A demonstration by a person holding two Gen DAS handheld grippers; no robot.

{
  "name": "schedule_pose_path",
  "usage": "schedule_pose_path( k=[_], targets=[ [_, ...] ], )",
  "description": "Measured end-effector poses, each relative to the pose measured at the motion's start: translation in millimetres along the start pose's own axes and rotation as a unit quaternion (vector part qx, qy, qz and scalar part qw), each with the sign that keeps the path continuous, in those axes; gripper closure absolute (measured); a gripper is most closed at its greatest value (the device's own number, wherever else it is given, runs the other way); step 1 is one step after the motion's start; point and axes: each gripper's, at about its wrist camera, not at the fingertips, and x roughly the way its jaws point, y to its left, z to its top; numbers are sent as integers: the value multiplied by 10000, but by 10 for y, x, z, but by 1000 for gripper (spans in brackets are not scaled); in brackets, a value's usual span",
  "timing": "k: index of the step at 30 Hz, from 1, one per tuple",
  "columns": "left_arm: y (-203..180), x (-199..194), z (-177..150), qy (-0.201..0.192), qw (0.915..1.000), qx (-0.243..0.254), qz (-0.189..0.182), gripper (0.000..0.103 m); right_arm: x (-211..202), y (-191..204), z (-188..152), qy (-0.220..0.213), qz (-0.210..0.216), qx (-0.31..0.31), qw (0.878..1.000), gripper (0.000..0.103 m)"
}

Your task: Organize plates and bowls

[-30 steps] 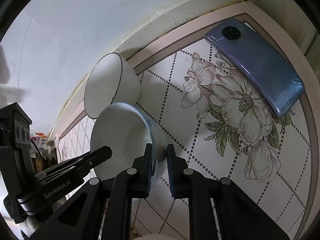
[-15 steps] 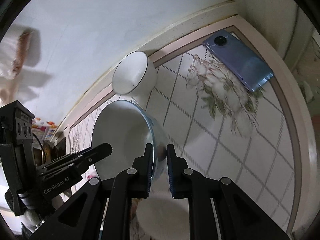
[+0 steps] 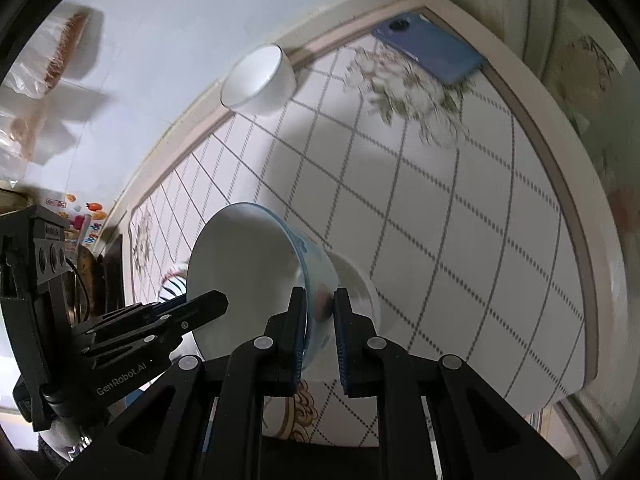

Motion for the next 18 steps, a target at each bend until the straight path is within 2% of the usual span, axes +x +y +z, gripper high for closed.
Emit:
schedule_pose_path(
  k=[7,18],
  targets=[
    [-25,168,-75,108,9997,60,196,88,195,-101,-160,128,-75,94,9998,88],
    [-88,291,-57,135,9990,121,413,88,297,-139,-166,185,-233,5,9996,88]
  ],
)
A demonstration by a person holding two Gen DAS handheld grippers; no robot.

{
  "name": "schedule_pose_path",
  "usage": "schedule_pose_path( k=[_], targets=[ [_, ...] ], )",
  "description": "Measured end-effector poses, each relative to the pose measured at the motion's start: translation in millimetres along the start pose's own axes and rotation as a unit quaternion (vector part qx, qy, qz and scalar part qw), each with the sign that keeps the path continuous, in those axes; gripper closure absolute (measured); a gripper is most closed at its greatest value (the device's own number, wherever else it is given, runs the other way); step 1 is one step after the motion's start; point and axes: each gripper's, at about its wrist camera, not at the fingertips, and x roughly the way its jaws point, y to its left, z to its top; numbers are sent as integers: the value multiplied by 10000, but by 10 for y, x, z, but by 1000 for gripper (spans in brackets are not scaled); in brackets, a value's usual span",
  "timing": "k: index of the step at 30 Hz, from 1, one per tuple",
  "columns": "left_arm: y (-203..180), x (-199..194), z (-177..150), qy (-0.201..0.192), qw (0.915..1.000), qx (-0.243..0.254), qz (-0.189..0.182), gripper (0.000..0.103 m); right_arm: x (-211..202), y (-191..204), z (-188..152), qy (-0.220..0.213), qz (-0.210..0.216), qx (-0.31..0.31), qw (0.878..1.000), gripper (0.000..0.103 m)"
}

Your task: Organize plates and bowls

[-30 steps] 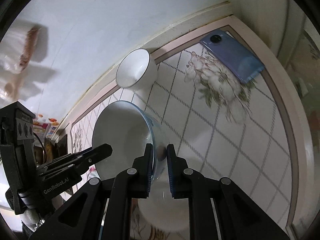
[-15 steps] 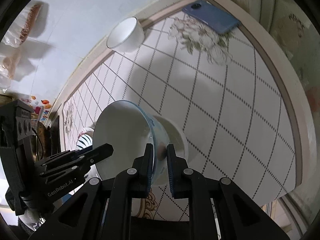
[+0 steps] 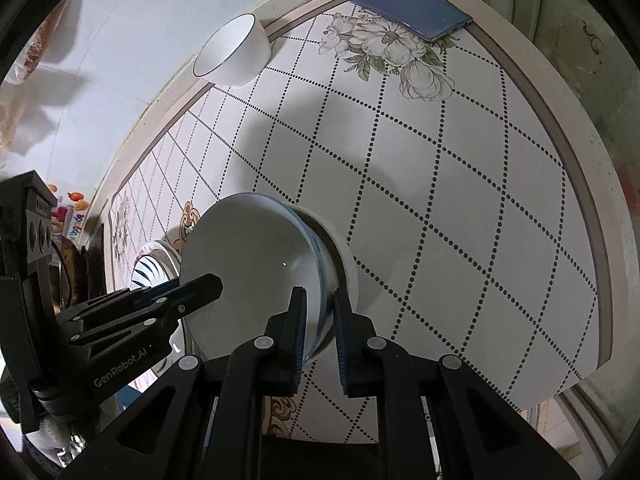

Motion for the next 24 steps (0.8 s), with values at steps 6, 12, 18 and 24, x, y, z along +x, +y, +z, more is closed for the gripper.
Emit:
schedule_pose_path(
  k=[6,12,18,24],
  targets=[
    [-20,25,-1,-20,9999,-19,102,88,21,-15,10,69,-72,-78,9999,88],
    [-4,26,13,32,9999,-95,78,88,19,-15,35,145,-48,-83,9998,88],
    [48,-166,23,-23,9999,-126,-63,88,20,-81,113,324,151,109,9993,88],
    [230,-654,315,-473,9979,-328,-298,81,-231,-52,345,236,438,249,9985,87]
  ],
)
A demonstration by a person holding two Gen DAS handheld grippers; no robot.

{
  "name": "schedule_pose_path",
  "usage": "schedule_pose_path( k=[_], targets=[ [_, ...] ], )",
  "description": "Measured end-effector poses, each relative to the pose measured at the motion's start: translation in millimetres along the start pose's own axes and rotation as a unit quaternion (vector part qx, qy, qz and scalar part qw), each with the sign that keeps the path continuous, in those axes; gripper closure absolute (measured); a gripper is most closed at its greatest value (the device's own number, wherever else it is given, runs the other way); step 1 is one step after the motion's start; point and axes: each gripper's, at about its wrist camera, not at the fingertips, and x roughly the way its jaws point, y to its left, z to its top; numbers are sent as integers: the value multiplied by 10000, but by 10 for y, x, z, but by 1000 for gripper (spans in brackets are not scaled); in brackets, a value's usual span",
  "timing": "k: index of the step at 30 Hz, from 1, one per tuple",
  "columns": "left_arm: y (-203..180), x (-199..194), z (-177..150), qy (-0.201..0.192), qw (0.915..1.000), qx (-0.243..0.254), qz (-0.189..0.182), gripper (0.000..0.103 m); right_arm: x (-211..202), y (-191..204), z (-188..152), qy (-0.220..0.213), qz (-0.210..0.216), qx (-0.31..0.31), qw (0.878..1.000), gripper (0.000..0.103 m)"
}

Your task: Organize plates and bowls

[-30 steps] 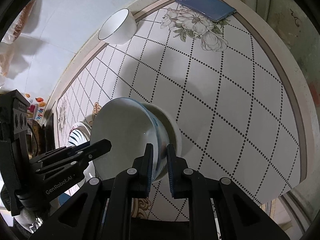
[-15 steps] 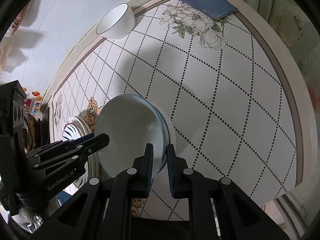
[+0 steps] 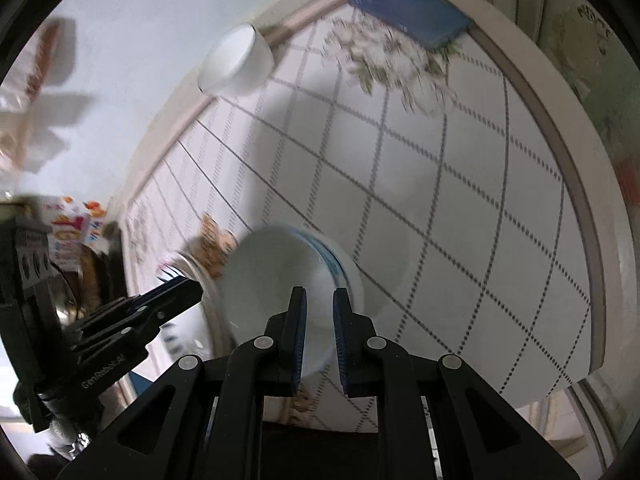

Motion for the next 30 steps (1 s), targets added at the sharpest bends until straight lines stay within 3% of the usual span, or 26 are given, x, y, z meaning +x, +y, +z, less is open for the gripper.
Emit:
schedule_pose_path(
  k=[4,5,15,20,24,25,28,30],
  targets=[
    [184,-9,492,-186,9995,-235,30,79,-120,186,398,-118,196,-74,9997,57],
    [266,27,637,-200,9992,-351,-18,79,-128,229,507,-176,242,-89,9995,54],
    [910,534,1763,-55,9914,-1300,-170,79,406,608,1916,-597,448,-49,9972,54],
    [1009,841,2080,191,9901,-1375,-220,79,812,603,2443,-516,404,171,9977,54],
    [1026,1078,2196,407,9899,-1350,-158,79,1068,581,2656,-348,384,278,9983,54],
    [1031,1113,2197,416,9898,-1353,-130,79,1114,575,2692,-322,378,296,9983,56],
    [994,1164,2188,373,9908,-1301,-66,83,1227,594,2786,-255,374,238,9987,78],
    [950,1183,2169,298,9926,-1173,61,85,1263,629,2818,-260,433,136,9986,86]
  ],
)
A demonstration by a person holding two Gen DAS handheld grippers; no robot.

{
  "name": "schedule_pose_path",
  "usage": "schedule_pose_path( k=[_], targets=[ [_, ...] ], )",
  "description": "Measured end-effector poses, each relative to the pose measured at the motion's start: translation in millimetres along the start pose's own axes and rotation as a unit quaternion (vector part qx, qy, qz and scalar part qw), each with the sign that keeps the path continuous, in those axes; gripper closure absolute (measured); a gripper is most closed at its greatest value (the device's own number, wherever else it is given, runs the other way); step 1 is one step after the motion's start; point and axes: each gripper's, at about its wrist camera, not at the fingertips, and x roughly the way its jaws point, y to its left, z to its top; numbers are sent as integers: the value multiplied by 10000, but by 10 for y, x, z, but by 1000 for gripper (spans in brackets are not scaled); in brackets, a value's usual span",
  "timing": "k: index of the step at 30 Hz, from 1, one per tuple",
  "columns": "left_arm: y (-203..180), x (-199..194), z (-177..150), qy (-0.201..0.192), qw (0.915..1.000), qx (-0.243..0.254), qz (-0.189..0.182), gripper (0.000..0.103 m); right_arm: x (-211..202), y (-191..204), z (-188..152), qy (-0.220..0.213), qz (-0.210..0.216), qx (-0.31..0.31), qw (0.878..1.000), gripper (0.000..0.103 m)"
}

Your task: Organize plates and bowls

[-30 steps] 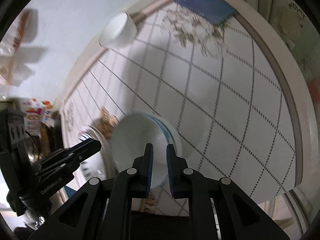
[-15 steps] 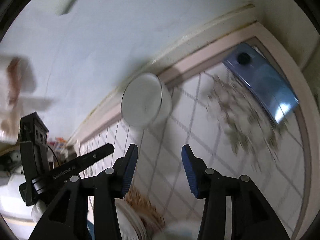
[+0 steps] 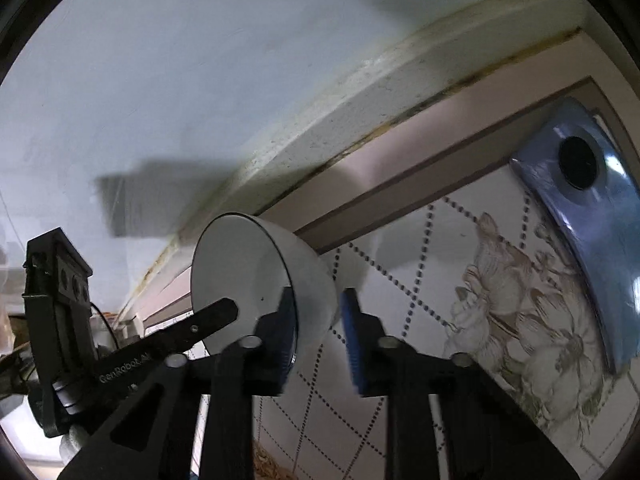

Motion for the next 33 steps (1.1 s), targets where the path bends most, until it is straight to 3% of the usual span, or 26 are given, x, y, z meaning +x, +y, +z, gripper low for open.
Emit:
schedule_pose_path(
  k=[6,16,26,33],
  targets=[
    [-42,-59,-61,-142,9997,109,144,86,30,193,-43,-95,-357,-419,9984,89],
    [-206,-363,-333,-400,9985,347,144,86,-201,229,-338,-176,-307,-483,9982,89],
    [-362,-894,-934,-697,9955,637,-94,86,-884,285,-949,-396,-312,-731,9961,89],
    [-388,-1164,-1528,-855,9922,880,-200,86,-1394,290,-1525,-575,-326,-861,9941,89]
  ],
)
